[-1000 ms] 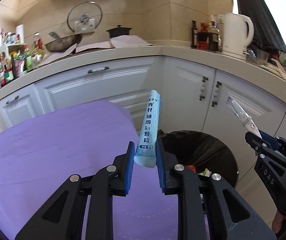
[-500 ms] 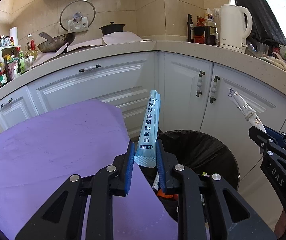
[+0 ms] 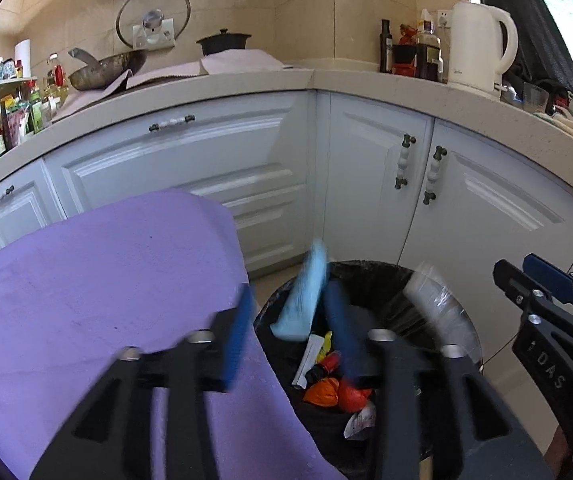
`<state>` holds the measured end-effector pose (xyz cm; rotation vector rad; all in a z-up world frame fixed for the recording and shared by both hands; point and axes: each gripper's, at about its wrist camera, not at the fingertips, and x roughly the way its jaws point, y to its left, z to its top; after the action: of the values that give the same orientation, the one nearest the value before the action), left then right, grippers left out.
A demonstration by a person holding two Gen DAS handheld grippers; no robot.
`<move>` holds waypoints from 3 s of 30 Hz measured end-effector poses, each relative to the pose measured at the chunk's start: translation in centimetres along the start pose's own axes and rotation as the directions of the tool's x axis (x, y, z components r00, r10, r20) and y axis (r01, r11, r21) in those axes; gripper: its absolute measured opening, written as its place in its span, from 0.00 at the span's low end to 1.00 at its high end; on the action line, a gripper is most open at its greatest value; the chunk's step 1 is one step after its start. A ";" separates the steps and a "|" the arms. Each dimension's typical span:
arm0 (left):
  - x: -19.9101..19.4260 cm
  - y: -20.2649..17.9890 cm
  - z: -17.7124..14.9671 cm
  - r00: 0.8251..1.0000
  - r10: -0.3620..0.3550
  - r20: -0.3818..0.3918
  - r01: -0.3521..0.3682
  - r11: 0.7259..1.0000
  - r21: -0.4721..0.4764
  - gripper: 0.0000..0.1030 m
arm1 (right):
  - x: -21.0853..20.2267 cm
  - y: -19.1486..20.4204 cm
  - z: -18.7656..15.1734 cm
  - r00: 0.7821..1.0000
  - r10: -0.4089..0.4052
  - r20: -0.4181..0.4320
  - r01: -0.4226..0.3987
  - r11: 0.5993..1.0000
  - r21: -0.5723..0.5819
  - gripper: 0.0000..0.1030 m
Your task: Collect trash
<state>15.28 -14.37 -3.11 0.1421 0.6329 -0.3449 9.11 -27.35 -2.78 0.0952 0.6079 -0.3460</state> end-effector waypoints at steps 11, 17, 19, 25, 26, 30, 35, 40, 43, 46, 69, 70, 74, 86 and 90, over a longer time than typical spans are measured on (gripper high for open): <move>-0.6 0.4 0.1 1.000 0.016 0.015 -0.016 1.000 -0.014 0.60 | -0.6 -0.1 -0.1 1.000 -0.024 0.005 0.024 1.000 0.005 0.42; -1.5 0.8 0.0 0.999 0.037 0.038 -0.037 0.999 -0.004 0.71 | -0.9 -0.4 -0.2 0.999 -0.039 -0.003 0.039 0.999 0.020 0.55; -2.0 0.9 0.0 0.998 0.037 0.046 -0.037 0.999 0.001 0.72 | -1.2 -0.5 -0.2 0.999 -0.045 -0.001 0.045 0.999 0.024 0.58; -3.4 1.5 0.0 0.997 0.046 0.059 -0.046 0.999 -0.012 0.77 | -2.8 -0.7 -0.1 0.998 -0.063 0.014 0.063 0.997 0.034 0.66; -3.7 1.7 0.0 0.997 0.048 0.063 -0.048 0.999 -0.013 0.78 | -3.2 -0.7 0.0 0.998 -0.066 0.019 0.066 0.997 0.033 0.66; -5.4 2.2 -0.1 0.995 0.055 0.082 -0.055 0.998 -0.011 0.79 | -4.8 -0.5 -0.1 0.996 -0.077 0.041 0.076 0.997 0.026 0.70; -7.4 2.7 -0.1 0.993 0.061 0.100 -0.060 0.998 -0.009 0.81 | -7.1 -0.1 -0.1 0.994 -0.084 0.069 0.084 0.996 0.012 0.73; -9.3 3.3 -0.5 0.991 0.070 0.110 -0.068 0.998 -0.019 0.82 | -9.6 0.1 -0.1 0.991 -0.089 0.098 0.089 0.996 0.004 0.77; -10.6 3.8 -0.8 0.991 0.063 0.117 -0.060 0.998 -0.027 0.82 | -11.3 0.2 -0.1 0.988 -0.093 0.122 0.093 0.996 0.003 0.78; -11.8 4.0 -1.0 0.989 0.063 0.131 -0.059 0.998 -0.031 0.82 | -12.7 0.3 -0.2 0.985 -0.102 0.142 0.102 0.995 0.002 0.83; -16.5 5.6 -2.1 0.978 0.060 0.199 -0.052 0.998 -0.047 0.83 | -17.7 0.8 -0.7 0.973 -0.101 0.209 0.104 0.995 -0.003 0.86; -16.5 5.6 -2.1 0.978 0.060 0.198 -0.052 0.997 -0.048 0.83 | -17.7 0.8 -0.7 0.973 -0.101 0.208 0.104 0.995 -0.002 0.86; -16.5 5.8 -2.3 0.980 0.058 0.192 -0.049 0.998 -0.050 0.83 | -17.6 0.8 -0.8 0.973 -0.102 0.205 0.105 0.994 -0.002 0.86; -16.5 6.2 -2.3 0.980 0.058 0.188 -0.048 0.997 -0.054 0.83 | -17.2 0.9 -0.8 0.974 -0.103 0.201 0.106 0.994 -0.005 0.86; -16.5 6.3 -2.4 0.980 0.059 0.189 -0.049 0.997 -0.056 0.83 | -17.2 0.9 -0.8 0.974 -0.103 0.201 0.106 0.994 -0.005 0.86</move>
<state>3.81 -3.46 5.06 0.0763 0.4467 -0.2859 -4.17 -21.34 6.40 0.0124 0.4164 -0.4469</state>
